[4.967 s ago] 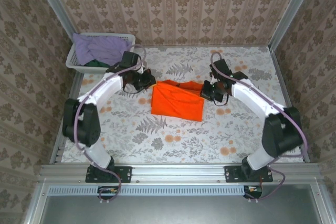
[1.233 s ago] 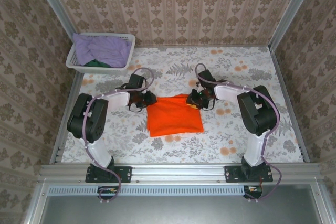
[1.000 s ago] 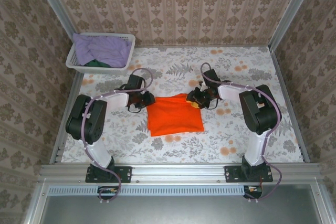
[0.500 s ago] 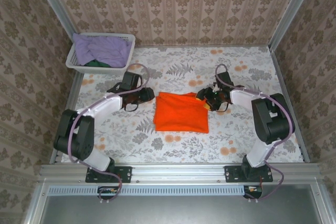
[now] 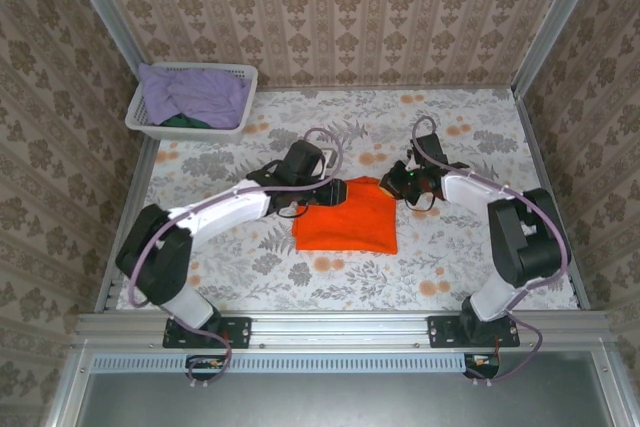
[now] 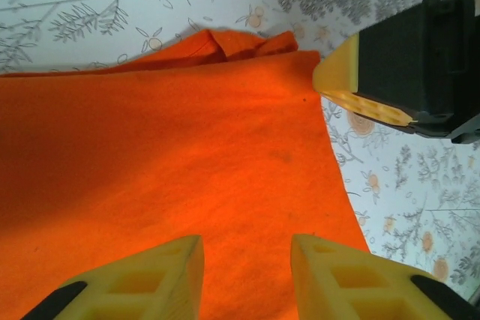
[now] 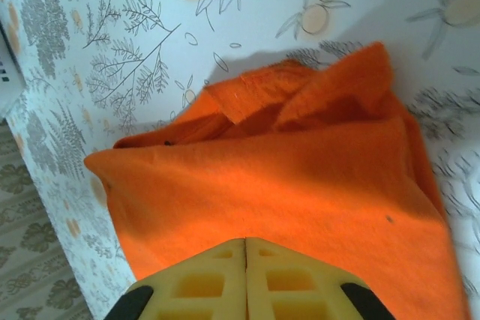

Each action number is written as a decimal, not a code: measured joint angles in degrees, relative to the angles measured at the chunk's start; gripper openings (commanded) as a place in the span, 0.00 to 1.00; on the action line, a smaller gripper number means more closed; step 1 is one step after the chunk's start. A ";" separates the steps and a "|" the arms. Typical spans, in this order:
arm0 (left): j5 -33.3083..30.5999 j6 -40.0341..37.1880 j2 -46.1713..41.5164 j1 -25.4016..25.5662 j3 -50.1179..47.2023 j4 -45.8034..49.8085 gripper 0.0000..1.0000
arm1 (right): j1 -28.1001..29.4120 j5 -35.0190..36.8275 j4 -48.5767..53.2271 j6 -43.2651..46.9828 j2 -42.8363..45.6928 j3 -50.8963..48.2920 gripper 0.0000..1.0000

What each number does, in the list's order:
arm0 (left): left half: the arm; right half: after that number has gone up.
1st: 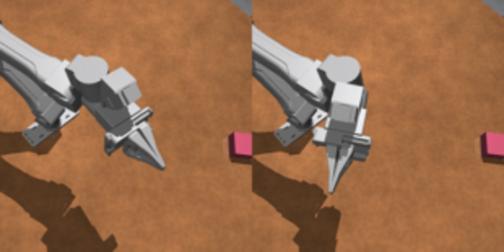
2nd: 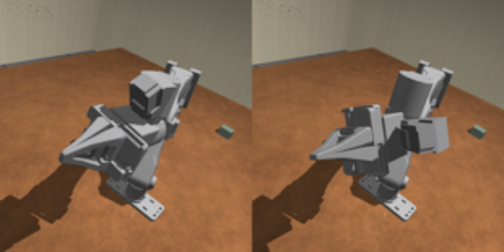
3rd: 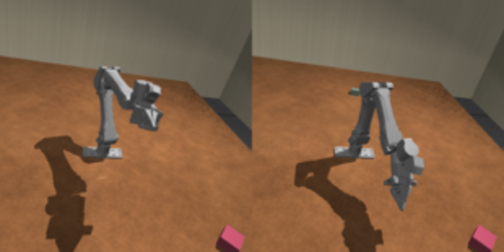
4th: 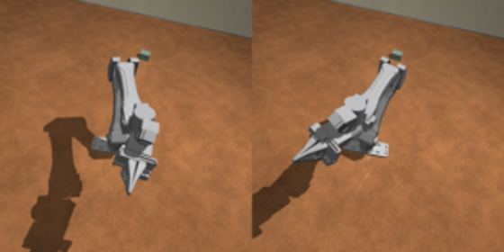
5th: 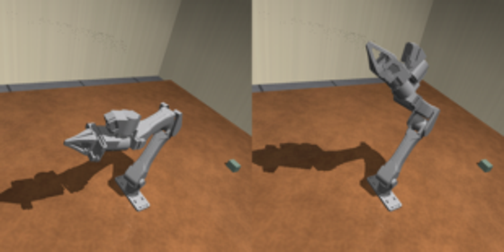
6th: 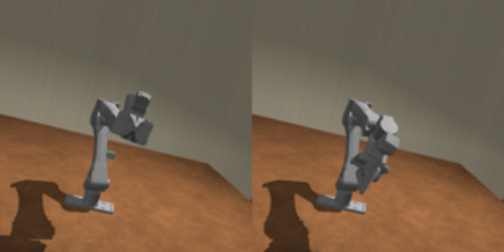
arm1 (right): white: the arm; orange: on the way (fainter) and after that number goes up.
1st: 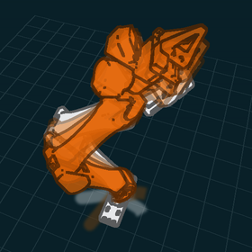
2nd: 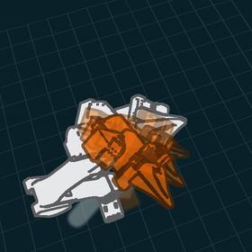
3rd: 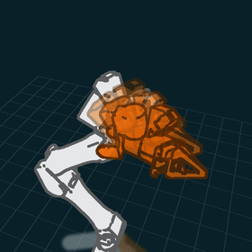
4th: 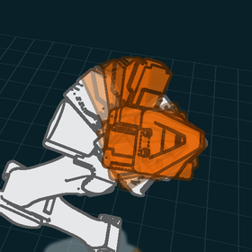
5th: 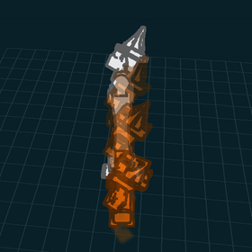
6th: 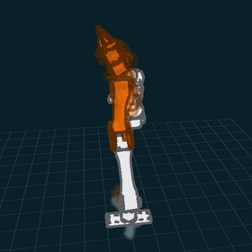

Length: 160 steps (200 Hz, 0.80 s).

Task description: Fold and stack the t-shirts

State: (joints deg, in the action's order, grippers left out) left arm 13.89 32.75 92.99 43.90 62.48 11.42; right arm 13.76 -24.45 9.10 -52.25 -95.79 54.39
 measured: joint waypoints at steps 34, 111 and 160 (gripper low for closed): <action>1.68 -0.50 9.64 -4.00 8.04 0.13 0.31 | 0.17 -0.15 0.35 1.05 -6.67 4.83 0.04; 3.72 -0.66 20.81 -13.05 11.72 -0.13 0.31 | -2.47 -1.68 0.50 2.99 -12.11 7.50 0.05; 3.21 -0.66 21.00 -13.55 9.75 -1.22 0.32 | -3.67 -1.88 0.57 4.61 -12.07 7.50 0.18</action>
State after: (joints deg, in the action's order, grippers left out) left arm 17.10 32.10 113.99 30.35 72.23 10.20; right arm 10.09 -26.33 9.67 -47.64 -107.85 61.89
